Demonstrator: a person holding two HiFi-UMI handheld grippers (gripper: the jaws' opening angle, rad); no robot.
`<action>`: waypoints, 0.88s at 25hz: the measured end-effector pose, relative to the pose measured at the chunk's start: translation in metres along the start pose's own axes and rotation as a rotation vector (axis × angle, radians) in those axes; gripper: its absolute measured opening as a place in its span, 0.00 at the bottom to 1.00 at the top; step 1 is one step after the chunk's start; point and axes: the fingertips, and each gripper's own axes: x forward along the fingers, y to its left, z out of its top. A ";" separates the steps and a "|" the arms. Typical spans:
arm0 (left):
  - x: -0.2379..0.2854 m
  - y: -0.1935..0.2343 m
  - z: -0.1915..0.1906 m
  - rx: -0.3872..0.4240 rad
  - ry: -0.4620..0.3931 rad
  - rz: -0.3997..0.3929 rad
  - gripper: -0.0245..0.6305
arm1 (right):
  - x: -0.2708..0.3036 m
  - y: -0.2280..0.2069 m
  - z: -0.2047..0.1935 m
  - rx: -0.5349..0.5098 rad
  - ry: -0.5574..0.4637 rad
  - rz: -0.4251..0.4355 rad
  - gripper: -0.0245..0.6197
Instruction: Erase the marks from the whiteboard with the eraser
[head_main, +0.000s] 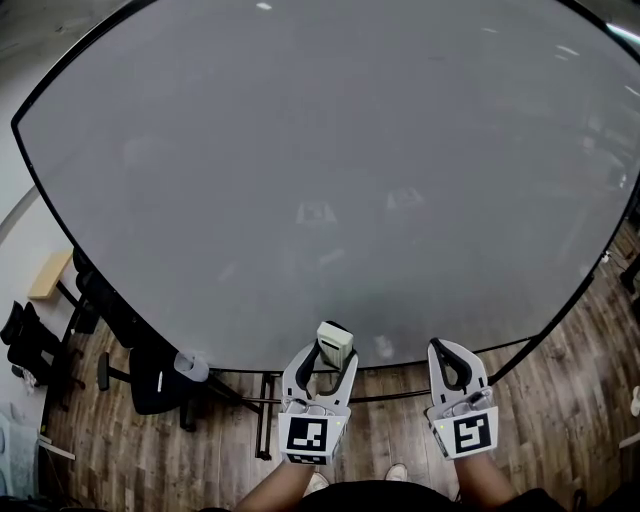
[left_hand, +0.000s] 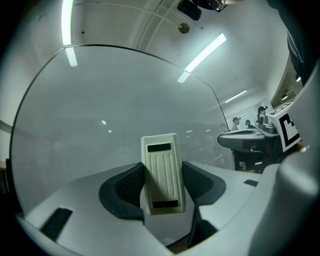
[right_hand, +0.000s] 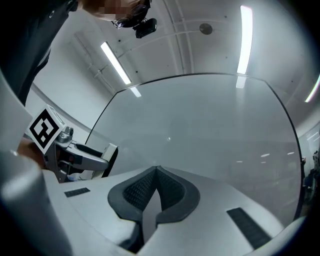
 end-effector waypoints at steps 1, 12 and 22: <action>0.000 0.000 -0.001 -0.002 0.001 -0.002 0.43 | 0.000 0.001 -0.001 -0.002 0.007 0.002 0.07; 0.001 -0.010 0.009 0.003 -0.022 -0.035 0.43 | -0.002 0.001 -0.009 0.011 0.038 -0.013 0.07; -0.002 -0.013 0.011 0.005 -0.028 -0.046 0.43 | -0.004 0.002 -0.010 0.008 0.047 -0.016 0.07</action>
